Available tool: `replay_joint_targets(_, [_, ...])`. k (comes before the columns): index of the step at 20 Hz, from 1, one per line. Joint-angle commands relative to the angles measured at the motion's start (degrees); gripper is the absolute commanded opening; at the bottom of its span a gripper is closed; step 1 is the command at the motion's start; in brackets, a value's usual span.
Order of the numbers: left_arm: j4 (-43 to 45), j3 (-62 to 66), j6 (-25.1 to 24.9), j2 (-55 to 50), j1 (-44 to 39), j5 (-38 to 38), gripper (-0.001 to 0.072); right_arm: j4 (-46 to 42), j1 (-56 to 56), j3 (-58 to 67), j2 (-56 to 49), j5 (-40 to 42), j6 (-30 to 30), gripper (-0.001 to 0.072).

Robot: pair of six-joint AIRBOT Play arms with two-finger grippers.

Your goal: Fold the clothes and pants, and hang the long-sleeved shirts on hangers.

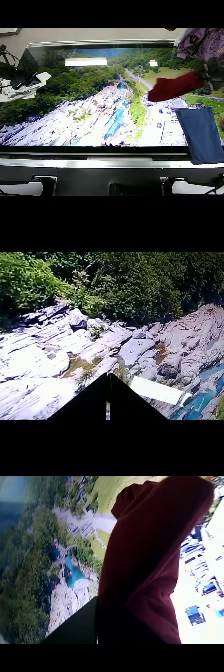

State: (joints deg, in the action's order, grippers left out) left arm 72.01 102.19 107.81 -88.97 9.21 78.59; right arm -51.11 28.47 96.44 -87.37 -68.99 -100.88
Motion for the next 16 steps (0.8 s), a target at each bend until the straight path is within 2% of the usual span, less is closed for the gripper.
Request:
replay_joint_targets(1, [0.0, 0.0, 0.0, 0.0, 0.0, 0.5, 0.0016, -6.1, 4.2, 0.5, 3.6, -0.1, -5.5, 0.0028])
replay_joint_targets(7, [0.0, 0.0, -1.6, 0.0, 0.0, 0.5, 0.0016, -21.3, 4.5, 0.5, 9.2, -2.3, -16.5, 0.0028])
replay_joint_targets(16, [0.0, 0.0, -2.2, -0.1, 0.0, 0.5, 0.0017, -36.6, 4.5, 0.5, 13.4, -15.0, -18.5, 0.0029])
